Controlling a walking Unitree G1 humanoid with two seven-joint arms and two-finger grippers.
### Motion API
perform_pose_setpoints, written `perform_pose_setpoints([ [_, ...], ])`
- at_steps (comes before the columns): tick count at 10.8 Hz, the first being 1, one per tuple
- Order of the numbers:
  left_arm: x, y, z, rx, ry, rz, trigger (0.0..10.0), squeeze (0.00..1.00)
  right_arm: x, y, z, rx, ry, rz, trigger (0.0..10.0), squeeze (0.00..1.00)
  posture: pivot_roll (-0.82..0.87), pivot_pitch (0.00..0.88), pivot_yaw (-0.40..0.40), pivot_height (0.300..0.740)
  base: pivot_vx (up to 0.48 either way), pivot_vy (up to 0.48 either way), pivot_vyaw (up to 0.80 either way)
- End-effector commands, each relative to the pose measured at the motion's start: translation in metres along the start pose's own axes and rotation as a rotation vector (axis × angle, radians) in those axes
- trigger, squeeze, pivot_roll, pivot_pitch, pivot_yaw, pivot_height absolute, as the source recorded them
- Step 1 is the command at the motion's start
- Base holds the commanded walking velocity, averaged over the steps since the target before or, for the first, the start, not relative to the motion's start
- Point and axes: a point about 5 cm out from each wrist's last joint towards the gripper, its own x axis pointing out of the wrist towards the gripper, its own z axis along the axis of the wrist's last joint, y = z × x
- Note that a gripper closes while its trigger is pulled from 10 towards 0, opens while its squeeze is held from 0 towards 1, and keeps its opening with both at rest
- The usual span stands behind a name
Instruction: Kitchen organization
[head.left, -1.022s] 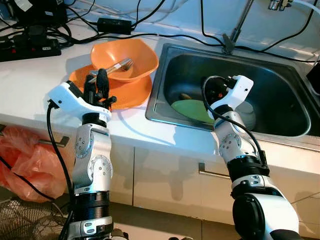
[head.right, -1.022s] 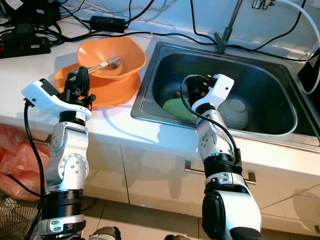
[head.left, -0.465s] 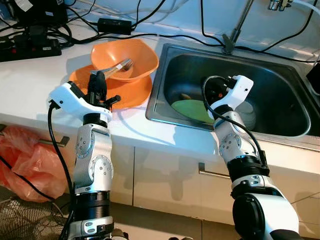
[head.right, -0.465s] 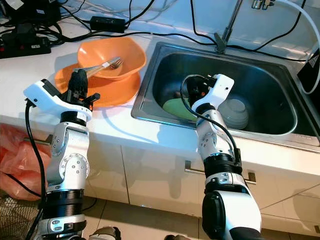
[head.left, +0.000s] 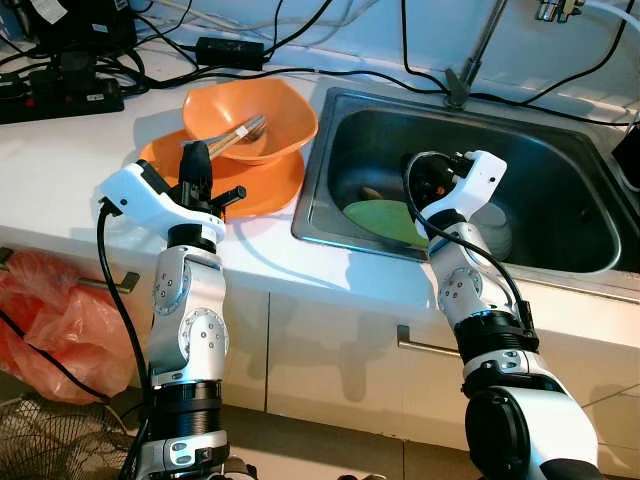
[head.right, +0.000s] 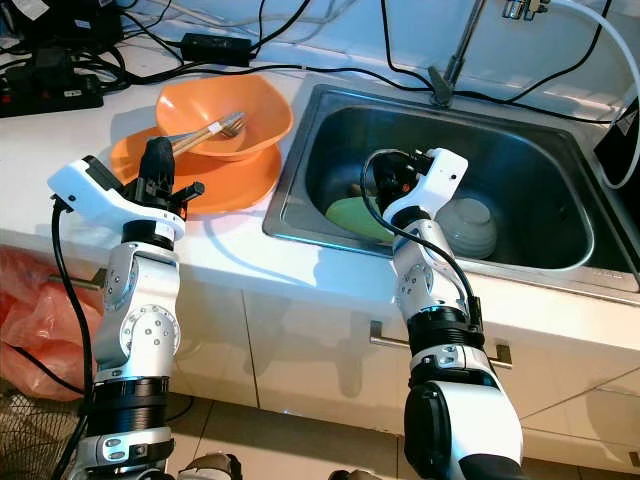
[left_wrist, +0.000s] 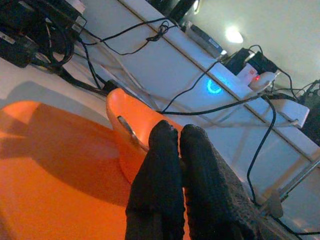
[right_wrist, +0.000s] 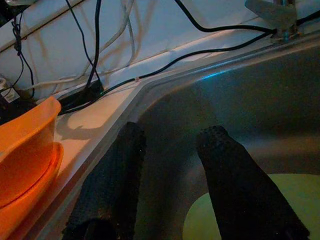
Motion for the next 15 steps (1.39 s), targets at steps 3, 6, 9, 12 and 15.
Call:
perform_pose_setpoints([
  [3, 0.009, -0.028, 0.024, -0.004, -0.101, -0.092, 0.0, 0.00, 0.000, -0.005, 0.004, -0.004, -0.010, -0.010, 10.0, 0.00, 0.14, 0.078, -0.106, 0.740, 0.000, 0.000, 0.00],
  [6, 0.014, -0.060, 0.051, -0.016, -0.193, -0.225, 0.0, 0.00, 0.000, -0.004, 0.002, -0.004, -0.003, -0.010, 10.0, 0.00, 0.14, 0.078, -0.107, 0.740, 0.000, 0.000, 0.00],
  [9, 0.011, -0.084, 0.028, -0.044, -0.064, -0.374, 10.0, 0.00, 0.001, -0.003, 0.002, 0.001, -0.004, -0.009, 10.0, 0.00, 0.14, 0.076, -0.102, 0.740, 0.000, 0.000, 0.00],
  [12, 0.002, -0.099, 0.005, -0.089, 0.062, -0.466, 10.0, 0.00, 0.001, -0.007, 0.003, 0.125, -0.001, -0.047, 10.0, 0.00, 0.14, 0.078, -0.098, 0.740, 0.000, 0.000, 0.00],
  [15, -0.002, -0.100, -0.008, -0.098, 0.117, -0.481, 10.0, 0.00, 0.004, -0.007, 0.003, 0.522, 0.017, -0.055, 10.0, 0.00, 0.13, 0.078, -0.094, 0.740, 0.000, 0.000, 0.00],
])
